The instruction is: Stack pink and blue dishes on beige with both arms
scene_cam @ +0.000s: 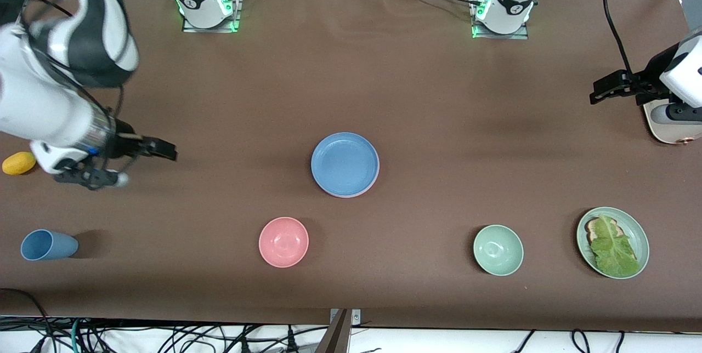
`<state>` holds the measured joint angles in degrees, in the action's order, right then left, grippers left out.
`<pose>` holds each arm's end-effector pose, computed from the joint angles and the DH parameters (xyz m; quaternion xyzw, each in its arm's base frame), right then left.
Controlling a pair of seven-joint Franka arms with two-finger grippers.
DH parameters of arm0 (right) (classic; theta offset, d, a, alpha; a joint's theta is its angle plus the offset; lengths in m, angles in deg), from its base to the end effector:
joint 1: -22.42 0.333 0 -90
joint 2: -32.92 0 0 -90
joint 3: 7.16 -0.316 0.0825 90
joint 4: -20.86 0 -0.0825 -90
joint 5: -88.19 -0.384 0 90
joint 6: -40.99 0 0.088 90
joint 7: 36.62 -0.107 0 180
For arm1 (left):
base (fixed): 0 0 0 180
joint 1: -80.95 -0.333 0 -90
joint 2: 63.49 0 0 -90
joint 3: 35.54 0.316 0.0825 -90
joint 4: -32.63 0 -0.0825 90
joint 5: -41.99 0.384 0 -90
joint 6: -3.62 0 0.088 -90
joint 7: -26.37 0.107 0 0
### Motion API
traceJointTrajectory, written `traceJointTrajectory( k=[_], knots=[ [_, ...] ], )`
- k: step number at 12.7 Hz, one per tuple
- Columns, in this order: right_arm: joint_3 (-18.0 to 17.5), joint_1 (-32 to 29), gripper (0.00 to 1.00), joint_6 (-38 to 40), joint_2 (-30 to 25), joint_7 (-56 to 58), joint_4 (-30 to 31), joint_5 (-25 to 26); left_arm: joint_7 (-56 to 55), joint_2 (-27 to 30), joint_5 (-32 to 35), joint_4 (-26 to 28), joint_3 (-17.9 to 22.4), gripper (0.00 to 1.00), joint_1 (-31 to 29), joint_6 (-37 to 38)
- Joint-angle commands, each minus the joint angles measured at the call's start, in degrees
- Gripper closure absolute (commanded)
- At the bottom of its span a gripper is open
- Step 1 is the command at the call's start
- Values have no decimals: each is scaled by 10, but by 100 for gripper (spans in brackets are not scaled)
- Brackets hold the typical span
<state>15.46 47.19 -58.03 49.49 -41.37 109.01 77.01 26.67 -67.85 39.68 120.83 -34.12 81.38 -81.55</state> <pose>0.6329 0.0686 0.4916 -0.9978 0.0364 0.0405 0.0381 0.5671 0.0047 0.5897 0.9977 0.0056 -0.0642 0.0199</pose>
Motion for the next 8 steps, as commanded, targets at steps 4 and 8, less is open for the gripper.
traceJointTrajectory(
  k=[4,8],
  knots=[
    [-131,-147,0,111,-36,15,-110,91,11,-3,-8,-9,4,0,4,8],
    [-221,-244,0,122,-128,6,12,92,14,-3,-8,-9,4,0,3,8]
  ],
)
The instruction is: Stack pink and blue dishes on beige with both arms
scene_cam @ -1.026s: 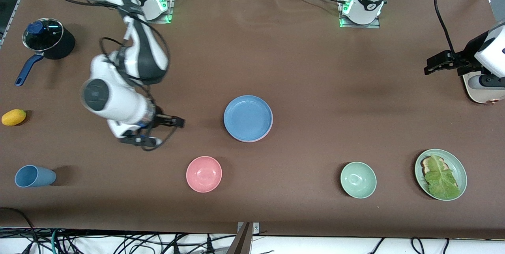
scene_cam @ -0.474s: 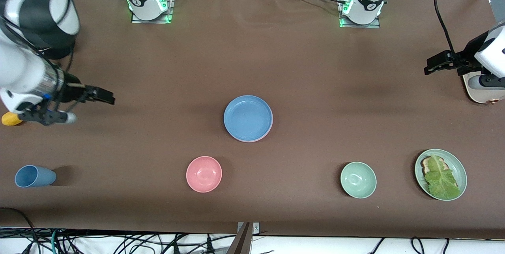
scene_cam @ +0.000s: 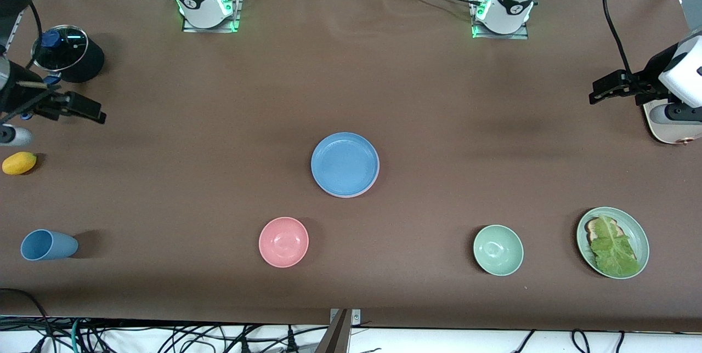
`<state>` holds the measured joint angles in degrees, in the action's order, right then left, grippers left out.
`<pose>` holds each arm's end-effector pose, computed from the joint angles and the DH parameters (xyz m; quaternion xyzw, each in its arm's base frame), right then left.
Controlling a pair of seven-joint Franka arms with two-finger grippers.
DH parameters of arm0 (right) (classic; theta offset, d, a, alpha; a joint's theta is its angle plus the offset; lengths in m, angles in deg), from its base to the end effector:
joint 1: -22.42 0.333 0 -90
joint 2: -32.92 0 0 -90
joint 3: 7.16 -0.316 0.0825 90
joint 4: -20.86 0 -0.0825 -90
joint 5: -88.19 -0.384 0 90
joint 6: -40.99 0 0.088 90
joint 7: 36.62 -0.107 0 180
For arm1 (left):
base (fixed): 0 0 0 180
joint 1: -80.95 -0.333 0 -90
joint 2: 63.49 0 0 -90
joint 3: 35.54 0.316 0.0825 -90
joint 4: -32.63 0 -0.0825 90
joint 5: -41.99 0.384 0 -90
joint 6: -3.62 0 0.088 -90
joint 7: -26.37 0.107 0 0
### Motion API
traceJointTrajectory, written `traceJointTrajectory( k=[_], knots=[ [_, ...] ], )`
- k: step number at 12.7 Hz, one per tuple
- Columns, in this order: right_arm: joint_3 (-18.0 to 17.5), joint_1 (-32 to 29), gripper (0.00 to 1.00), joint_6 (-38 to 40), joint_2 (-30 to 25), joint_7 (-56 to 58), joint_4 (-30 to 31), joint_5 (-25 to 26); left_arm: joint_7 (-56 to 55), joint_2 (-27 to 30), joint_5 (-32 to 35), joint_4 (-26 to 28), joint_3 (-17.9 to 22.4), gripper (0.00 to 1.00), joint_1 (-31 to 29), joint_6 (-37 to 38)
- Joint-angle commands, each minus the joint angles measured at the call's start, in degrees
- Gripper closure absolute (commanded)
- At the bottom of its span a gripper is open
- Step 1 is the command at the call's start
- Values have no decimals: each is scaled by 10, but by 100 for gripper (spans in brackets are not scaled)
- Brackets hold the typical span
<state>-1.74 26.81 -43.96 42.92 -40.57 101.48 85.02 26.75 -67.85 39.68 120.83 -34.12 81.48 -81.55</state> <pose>0.5979 0.0007 0.5935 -0.9977 0.0420 0.0496 0.0182 0.5671 0.0037 0.5897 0.9977 0.0041 -0.0642 0.0199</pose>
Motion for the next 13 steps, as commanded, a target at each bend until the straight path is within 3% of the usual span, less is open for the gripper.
traceJointTrajectory(
  k=[1,3,9,13],
  knots=[
    [-54,-47,0,-63,-94,-1,139,12,14,-3,-7,-9,4,0,3,8],
    [-59,-52,0,-106,-118,-1,180,14,13,-3,-5,-10,4,0,3,8],
    [-67,-62,0,-71,-76,7,118,31,16,-3,-6,-10,5,0,-2,8],
    [-81,-67,0,-69,-80,6,118,34,39,-5,-6,-10,6,0,-3,8]
  ],
)
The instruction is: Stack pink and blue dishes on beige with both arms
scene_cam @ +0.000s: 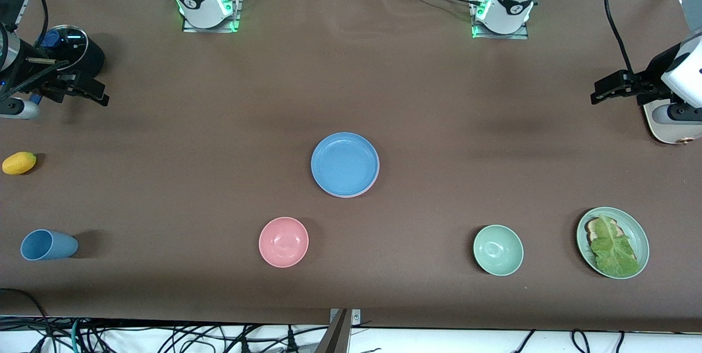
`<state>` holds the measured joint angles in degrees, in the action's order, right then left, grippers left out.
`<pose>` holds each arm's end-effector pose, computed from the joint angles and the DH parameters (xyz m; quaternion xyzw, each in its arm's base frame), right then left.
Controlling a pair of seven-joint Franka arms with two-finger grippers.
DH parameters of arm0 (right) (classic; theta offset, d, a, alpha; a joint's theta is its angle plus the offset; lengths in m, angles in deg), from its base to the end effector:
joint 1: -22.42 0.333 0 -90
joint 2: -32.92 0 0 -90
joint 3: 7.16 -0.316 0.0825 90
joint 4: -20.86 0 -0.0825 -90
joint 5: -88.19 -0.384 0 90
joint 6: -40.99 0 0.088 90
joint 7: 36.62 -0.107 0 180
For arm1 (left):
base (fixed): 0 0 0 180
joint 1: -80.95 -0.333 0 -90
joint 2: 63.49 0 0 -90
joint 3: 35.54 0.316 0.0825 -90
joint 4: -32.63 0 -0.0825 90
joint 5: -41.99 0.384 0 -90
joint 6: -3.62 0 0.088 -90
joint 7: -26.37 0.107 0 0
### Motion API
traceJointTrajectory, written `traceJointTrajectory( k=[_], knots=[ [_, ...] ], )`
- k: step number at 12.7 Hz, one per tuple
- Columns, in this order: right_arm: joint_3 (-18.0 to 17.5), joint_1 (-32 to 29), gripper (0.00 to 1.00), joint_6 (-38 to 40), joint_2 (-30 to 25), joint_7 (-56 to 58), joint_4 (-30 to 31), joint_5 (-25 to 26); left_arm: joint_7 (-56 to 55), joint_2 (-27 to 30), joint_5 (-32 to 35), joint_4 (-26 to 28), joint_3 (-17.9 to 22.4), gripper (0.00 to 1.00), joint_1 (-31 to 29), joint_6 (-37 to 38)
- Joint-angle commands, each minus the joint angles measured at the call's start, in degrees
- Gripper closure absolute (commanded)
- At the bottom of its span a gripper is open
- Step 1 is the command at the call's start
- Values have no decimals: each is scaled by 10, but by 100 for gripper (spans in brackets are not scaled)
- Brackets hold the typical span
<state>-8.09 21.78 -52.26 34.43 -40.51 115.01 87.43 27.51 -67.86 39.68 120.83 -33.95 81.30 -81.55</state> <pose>0.5645 0.0041 0.5803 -0.9992 0.0319 0.0213 0.0061 0.5671 0.0071 0.5896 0.9977 0.0005 -0.0641 0.0204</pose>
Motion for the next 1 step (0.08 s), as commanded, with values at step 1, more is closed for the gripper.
traceJointTrajectory(
  k=[1],
  knots=[
    [-17,-17,0,14,5,5,-17,10,43,-7,-7,-10,5,0,-2,8]
  ],
)
